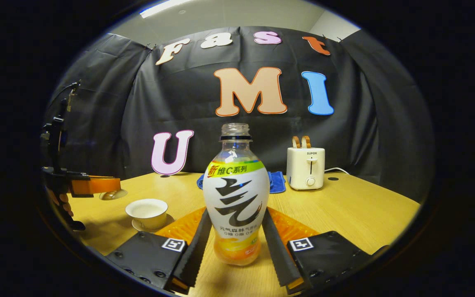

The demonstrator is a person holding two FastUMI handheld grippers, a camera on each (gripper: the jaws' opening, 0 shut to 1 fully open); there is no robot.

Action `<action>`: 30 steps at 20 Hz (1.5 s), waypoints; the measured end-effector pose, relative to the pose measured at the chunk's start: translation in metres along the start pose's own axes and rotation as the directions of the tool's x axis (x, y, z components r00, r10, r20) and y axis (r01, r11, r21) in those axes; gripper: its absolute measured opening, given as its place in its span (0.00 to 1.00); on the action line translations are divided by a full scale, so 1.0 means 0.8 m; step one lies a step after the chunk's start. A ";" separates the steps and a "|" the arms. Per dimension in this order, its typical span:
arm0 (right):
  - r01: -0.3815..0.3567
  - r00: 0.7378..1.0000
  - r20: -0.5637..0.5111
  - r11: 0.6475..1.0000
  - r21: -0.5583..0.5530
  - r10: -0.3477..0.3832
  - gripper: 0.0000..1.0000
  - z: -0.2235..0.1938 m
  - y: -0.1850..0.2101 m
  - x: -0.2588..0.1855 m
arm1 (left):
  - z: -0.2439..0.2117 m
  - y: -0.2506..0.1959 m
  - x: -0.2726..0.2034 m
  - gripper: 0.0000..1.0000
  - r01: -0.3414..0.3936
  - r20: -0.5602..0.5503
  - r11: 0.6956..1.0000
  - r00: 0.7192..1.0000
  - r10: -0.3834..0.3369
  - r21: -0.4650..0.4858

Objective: Open the teacup lid with one hand, grasp the water bottle and pour water into the teacup with the other hand; after pouring, place the water bottle on the coaster and then close the teacup lid.

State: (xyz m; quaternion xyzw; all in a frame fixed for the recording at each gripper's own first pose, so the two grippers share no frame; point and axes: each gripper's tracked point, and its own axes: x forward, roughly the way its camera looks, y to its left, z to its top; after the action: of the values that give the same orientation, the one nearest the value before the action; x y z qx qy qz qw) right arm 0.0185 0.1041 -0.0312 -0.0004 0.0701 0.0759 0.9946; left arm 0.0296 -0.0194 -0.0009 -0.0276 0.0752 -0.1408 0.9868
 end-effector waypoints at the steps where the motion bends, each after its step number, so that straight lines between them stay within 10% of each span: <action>1: 0.004 1.000 -0.001 1.000 -0.003 -0.004 0.77 0.000 -0.001 0.001 | 0.002 0.001 -0.001 0.23 -0.002 0.002 1.000 1.000 0.002 0.001; 16: 0.038 0.999 0.018 0.906 -0.423 -0.033 0.69 0.007 0.035 0.018 | -0.001 0.032 -0.012 0.23 -0.036 0.001 0.999 0.999 0.036 -0.007; 30: 0.046 0.999 0.039 0.528 -0.848 -0.025 0.70 -0.008 0.065 0.030 | -0.010 0.064 -0.021 0.23 -0.064 -0.003 0.998 0.998 0.064 -0.025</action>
State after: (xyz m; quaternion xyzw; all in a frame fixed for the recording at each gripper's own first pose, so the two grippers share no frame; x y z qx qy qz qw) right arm 0.0334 0.1593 -0.0404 -0.4839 0.0134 0.0803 0.8713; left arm 0.0263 0.0343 -0.0100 -0.0372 0.0790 -0.1083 0.9903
